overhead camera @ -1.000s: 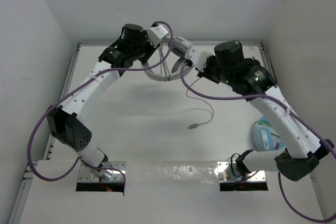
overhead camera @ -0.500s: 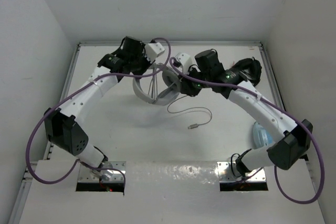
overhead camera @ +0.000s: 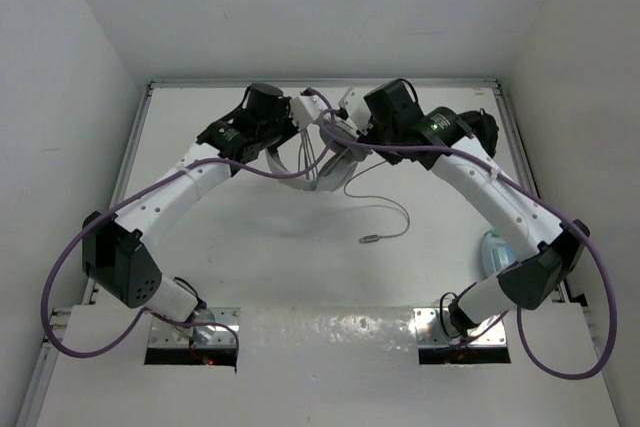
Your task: Wrap the headphones
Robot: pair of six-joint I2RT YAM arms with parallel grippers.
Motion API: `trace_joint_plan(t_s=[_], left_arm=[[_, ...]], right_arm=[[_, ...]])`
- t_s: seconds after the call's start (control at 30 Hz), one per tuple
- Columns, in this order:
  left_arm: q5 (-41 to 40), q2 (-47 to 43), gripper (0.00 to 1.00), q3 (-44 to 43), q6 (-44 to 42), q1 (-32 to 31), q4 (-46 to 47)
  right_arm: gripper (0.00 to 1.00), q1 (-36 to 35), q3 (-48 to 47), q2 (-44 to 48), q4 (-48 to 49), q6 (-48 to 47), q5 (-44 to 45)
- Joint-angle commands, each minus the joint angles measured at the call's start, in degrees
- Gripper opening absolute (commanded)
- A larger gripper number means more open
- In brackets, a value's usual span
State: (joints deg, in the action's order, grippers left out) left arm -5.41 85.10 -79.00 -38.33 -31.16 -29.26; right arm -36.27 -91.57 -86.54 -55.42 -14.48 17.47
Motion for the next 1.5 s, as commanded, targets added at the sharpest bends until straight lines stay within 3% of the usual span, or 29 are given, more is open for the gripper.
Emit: trace_joint_plan(t_s=[0.0,0.13,0.17,0.23,0.3,0.37,0.43,0.57,0.77,0.9,1.0,1.07,1.17,1.27,1.47], left_arm=[[-0.3,-2.1,0.00,1.6,-12.6,-1.1,-4.9],[2.7,-2.1,0.00,1.2,-14.1,-2.0,-6.2],[4.4,-2.1,0.00,1.0,-14.1,-2.4,-6.5],[5.8,-2.2,0.00,0.3,-13.4,-3.8,-7.5],[10.1,-2.2,0.00,-1.1,-11.0,-4.5,-8.9],[13.8,-1.7,0.00,-2.7,-7.0,-4.5,-10.0],[16.3,-1.3,0.00,-5.2,-2.8,-4.5,-10.6],[20.5,-0.7,0.00,-9.4,3.9,-4.5,-13.4],[23.9,-0.7,0.00,-8.5,8.5,-3.6,-17.2],[30.9,1.1,0.00,-10.4,13.6,-0.3,-19.2],[34.7,3.0,0.00,-14.6,17.4,1.5,-19.7],[35.0,3.8,0.00,-17.9,18.6,2.6,-20.0],[34.6,3.9,0.00,-21.5,20.6,3.0,-20.5],[34.0,4.0,0.00,-24.0,22.8,3.1,-20.4],[34.1,4.5,0.00,-26.7,25.3,3.1,-19.9]], right_arm=[[0.14,1.6,-6.8,2.4,5.4,-7.4,20.2],[0.14,1.6,-6.8,4.4,13.4,-13.1,17.3],[0.26,1.6,-6.4,4.6,18.4,-14.9,16.5],[0.29,1.7,-4.7,4.8,27.1,-17.6,11.5],[0.26,1.7,-2.3,4.9,34.2,-19.2,5.1],[0.14,2.2,-1.4,3.1,40.3,-18.9,0.5],[0.13,2.5,-2.2,1.5,42.8,-16.9,-4.7],[0.05,3.4,-1.4,-1.7,41.4,-12.8,-7.0],[0.20,12.7,2.2,0.6,36.5,-2.4,-19.0],[0.51,23.2,3.3,2.9,31.0,5.0,-30.3],[0.65,29.9,10.1,5.5,31.6,9.1,-40.8],[0.66,32.0,13.7,6.0,31.3,10.6,-45.3],[0.62,32.0,21.9,6.4,30.3,8.3,-43.3],[0.62,31.7,33.6,6.8,36.1,11.8,-40.8],[0.65,29.3,45.2,6.1,46.7,12.6,-35.5]])
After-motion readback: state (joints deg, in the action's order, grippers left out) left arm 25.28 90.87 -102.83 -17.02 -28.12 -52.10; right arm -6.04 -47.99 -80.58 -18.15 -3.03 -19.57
